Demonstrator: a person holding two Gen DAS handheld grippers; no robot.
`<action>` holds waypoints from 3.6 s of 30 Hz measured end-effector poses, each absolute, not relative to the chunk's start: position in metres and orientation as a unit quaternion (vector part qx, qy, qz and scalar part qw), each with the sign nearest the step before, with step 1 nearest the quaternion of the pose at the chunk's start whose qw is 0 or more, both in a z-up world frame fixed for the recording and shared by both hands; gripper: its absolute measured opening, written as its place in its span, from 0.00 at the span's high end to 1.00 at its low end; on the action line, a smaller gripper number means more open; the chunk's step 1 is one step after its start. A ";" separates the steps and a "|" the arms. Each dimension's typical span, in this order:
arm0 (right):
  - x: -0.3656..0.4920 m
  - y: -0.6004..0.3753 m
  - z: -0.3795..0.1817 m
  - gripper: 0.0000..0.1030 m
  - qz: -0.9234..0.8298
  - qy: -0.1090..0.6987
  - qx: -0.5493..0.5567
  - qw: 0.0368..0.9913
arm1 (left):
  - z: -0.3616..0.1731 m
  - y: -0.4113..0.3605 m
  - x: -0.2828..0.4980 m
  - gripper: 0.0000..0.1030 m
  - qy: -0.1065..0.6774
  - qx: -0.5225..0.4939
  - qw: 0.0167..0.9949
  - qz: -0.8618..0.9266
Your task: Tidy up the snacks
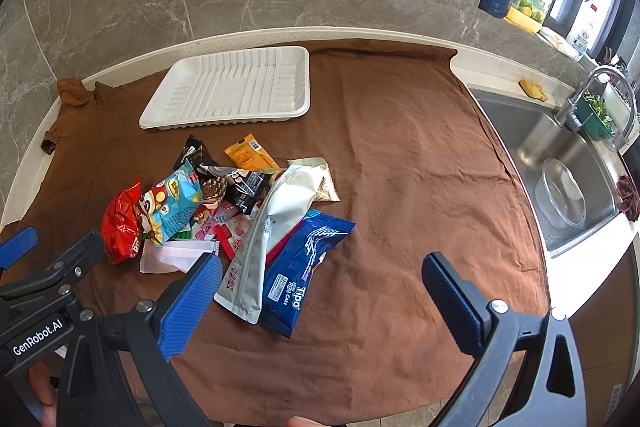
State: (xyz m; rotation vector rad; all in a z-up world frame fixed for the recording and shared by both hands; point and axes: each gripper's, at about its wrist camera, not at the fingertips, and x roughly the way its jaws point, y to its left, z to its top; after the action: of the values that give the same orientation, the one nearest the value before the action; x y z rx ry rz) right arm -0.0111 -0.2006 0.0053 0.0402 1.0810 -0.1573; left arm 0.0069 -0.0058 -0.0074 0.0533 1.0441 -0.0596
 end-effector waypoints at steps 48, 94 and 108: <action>-0.011 -0.199 0.006 0.01 -0.069 0.515 0.022 0.854 | -0.012 -0.001 0.000 0.00 0.477 0.031 0.878 -0.022; 0.089 -0.158 -0.093 0.39 0.111 0.597 0.353 0.711 | -0.118 0.102 0.129 0.46 0.602 -0.079 0.743 -0.283; 0.104 -0.158 -0.118 0.46 0.100 0.621 0.393 0.671 | -0.143 0.089 0.140 0.65 0.628 -0.095 0.723 -0.272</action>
State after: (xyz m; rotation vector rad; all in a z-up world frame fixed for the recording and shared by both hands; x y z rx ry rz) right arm 0.1035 -0.1578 -0.1183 0.8866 1.3989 0.2262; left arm 0.1400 0.0890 -0.1433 -0.2088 1.3854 -0.6001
